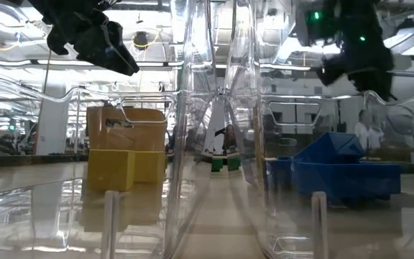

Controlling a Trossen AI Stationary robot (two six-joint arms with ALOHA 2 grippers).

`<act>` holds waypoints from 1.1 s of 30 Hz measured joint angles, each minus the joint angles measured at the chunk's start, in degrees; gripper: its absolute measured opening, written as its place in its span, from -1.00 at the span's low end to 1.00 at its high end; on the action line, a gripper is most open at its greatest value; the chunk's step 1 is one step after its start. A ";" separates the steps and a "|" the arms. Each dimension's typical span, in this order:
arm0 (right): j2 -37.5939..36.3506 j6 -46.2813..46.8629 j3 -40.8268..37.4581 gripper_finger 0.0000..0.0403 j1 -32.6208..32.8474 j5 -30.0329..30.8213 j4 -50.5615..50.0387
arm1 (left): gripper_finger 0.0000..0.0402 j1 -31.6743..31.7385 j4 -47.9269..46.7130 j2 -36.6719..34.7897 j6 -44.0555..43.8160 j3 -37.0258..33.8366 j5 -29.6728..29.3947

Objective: Sort blocks
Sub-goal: Put the green game piece into the blue bin

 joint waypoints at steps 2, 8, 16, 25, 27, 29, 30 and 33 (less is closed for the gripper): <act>-1.86 0.52 0.49 -0.50 -0.52 2.47 3.23 | -0.09 0.00 0.00 0.01 0.02 0.00 0.00; -5.60 -0.02 0.58 -0.50 -1.20 9.23 15.29 | -0.09 0.00 0.00 -0.01 0.00 0.00 0.00; -8.62 -10.11 0.58 -0.49 -2.38 19.19 28.58 | -0.09 0.00 -0.20 0.01 -0.67 0.00 0.00; -7.15 -23.39 -0.83 -0.49 -15.63 15.74 43.20 | -0.09 0.00 -0.64 0.01 -2.25 0.02 0.00; -5.18 -24.72 -1.76 -0.49 -19.63 12.65 45.51 | -0.09 0.00 -0.92 0.01 -2.34 0.00 0.00; -2.75 -26.03 -1.76 -0.49 -23.08 10.38 47.70 | -0.09 -0.01 -1.21 0.01 -2.42 0.00 0.00; -1.54 -26.60 -1.76 -0.49 -24.39 9.21 48.55 | -0.09 0.00 -1.39 0.01 -2.65 0.00 0.00; 2.27 -28.38 -1.73 -0.49 -27.32 7.00 51.08 | -0.09 0.00 -1.89 0.01 -3.22 0.00 0.00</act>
